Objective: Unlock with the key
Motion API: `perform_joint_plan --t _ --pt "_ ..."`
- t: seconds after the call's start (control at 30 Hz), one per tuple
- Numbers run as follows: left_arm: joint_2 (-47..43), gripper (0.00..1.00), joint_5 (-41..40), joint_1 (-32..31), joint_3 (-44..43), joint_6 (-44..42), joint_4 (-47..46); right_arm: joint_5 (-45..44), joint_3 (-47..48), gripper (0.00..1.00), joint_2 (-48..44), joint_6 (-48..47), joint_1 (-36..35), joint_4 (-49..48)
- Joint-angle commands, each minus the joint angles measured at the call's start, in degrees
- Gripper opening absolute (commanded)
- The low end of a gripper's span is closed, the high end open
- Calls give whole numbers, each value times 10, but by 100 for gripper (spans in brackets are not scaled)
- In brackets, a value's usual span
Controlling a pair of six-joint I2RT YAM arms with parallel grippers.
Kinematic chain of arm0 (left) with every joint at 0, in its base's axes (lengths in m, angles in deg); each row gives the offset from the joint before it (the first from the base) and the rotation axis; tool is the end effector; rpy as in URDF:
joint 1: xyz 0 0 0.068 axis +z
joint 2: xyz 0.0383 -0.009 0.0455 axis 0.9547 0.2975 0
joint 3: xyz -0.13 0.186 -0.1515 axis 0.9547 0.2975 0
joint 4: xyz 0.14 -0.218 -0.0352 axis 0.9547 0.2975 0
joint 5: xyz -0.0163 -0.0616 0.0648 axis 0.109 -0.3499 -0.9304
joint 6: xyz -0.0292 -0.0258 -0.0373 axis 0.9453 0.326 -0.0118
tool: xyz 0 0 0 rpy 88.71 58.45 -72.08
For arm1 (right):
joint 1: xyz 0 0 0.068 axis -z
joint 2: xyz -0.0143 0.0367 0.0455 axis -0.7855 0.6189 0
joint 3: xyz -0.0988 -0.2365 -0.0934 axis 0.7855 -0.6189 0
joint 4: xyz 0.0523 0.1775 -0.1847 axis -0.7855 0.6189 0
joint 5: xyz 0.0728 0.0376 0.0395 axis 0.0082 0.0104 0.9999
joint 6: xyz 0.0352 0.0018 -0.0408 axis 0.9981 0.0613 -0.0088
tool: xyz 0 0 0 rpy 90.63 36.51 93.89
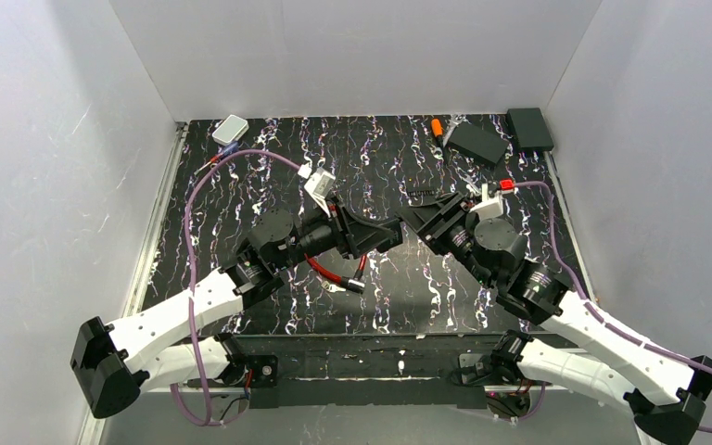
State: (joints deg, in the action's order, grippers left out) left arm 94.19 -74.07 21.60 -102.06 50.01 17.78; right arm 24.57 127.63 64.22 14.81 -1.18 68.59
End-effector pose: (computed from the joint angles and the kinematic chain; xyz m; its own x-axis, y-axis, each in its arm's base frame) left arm 0.1460 -0.1947 0.3613 -0.4841 -0.3920 -0.7823 0.7744 0.2243 -0.5916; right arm 0.1178 0.1324 0.3551 -0.4797 0.7823 -0.3974 -0.1186 0.3909 0.9127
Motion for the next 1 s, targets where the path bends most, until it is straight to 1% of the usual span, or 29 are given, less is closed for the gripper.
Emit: perform_joint_plan --t 0.0,0.1,0.2,0.27,0.4,0.53,0.67,0.77,0.9,0.97 --pt "-10 0 16 2 -36 -3 -62 -14 15 59 11 -8 0 -41" --pt "-8 0 19 3 -32 2 -66 -9 13 46 22 -12 0 -52" --pt "-8 0 21 3 -25 10 -72 0 4 36 23 -21 0 -71" --pt "-10 0 23 2 -20 16 -78 8 -9 30 15 -34 0 -106" --pt "-22 0 28 2 -7 40 -85 25 -45 16 -12 -81 0 -174" --pt "-38 0 38 9 18 86 -99 64 -78 2 -40 -150 0 -243" --pt "-50 0 65 16 35 123 -119 108 -101 1 -57 -216 0 -284" --pt "-53 0 100 29 37 161 -124 150 -105 1 -67 -265 0 -301" --pt "-42 0 139 49 33 225 -125 206 -102 1 -69 -308 0 -321" --pt "-35 0 155 56 31 241 -124 215 -99 1 -69 -318 0 -321"
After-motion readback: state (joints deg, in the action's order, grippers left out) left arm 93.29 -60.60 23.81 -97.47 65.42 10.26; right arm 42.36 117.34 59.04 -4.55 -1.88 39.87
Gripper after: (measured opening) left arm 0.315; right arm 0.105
